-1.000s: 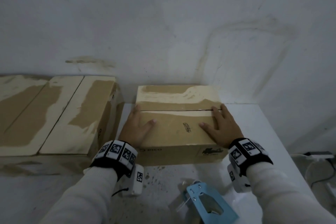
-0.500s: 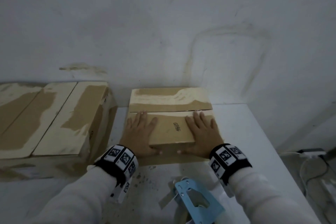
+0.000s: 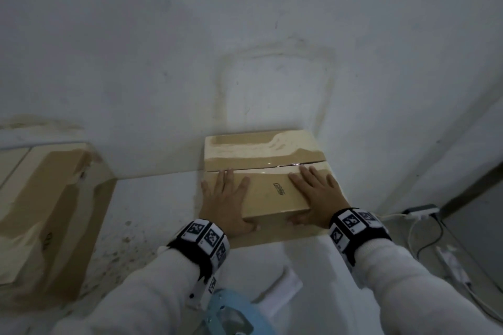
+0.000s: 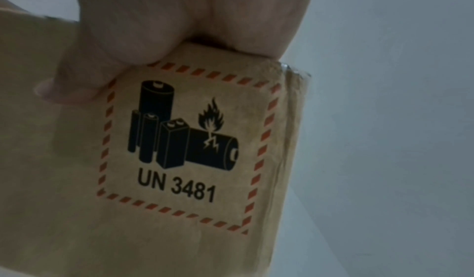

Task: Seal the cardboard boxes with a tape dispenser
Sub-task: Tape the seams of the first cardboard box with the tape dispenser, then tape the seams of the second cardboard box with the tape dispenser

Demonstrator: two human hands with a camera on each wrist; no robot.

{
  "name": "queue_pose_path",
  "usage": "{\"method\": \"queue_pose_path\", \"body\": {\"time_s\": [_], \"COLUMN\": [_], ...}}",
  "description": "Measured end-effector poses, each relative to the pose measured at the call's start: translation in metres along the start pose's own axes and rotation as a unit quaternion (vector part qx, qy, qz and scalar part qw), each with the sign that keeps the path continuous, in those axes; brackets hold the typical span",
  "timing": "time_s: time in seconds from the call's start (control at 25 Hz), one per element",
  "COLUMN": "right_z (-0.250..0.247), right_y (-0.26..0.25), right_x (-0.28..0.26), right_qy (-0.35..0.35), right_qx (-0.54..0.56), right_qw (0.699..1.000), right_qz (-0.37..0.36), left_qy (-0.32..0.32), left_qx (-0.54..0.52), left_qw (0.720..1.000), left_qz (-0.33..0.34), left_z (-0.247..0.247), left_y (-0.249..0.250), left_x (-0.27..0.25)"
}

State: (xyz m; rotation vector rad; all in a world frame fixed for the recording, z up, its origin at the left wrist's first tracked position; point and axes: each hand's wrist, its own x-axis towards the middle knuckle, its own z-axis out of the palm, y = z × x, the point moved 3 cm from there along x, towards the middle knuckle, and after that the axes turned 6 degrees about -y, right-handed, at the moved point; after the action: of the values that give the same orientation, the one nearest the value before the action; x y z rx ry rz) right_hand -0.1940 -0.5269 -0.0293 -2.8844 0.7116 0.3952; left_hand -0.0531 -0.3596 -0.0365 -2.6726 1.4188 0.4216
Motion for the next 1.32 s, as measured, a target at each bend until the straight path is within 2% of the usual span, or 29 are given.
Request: {"method": "queue_pose_path", "body": {"time_s": [0.32,0.64,0.76,0.92,1.12,1.2,1.32], "right_z": [-0.009,-0.014,-0.016,-0.018,-0.01,-0.004,0.007], "right_y": [0.03,0.006,-0.042,-0.14,-0.287,-0.35,-0.417], "right_x": [0.03,0.012,0.0,0.002,0.014,0.017,0.021], "right_qy": [0.004,0.021,0.029,0.035,-0.009,-0.034,-0.058], "right_qx": [-0.011,-0.023,-0.015,-0.008,-0.015,-0.002,0.005], "right_qw": [1.0,0.998,0.994,0.98,0.96,0.953,0.944], "right_qz": [-0.026,-0.052,-0.106,-0.197,-0.278,-0.302,-0.324], "left_qy": [0.013,0.02,0.016,0.024,0.05,0.04,-0.005], "left_qx": [-0.001,-0.036,-0.06,-0.125,-0.135,-0.115,-0.067], "left_qw": [1.0,0.999,0.998,0.991,0.985,0.985,0.985], "left_qz": [-0.027,-0.013,-0.014,-0.047,-0.094,-0.119,-0.161], "left_z": [-0.009,-0.011,-0.012,-0.018,-0.021,-0.017,-0.006], "left_y": [0.014,0.007,-0.015,-0.078,-0.194,-0.247,-0.313], "left_x": [0.026,0.009,-0.018,-0.064,-0.141,-0.176,-0.211]}}
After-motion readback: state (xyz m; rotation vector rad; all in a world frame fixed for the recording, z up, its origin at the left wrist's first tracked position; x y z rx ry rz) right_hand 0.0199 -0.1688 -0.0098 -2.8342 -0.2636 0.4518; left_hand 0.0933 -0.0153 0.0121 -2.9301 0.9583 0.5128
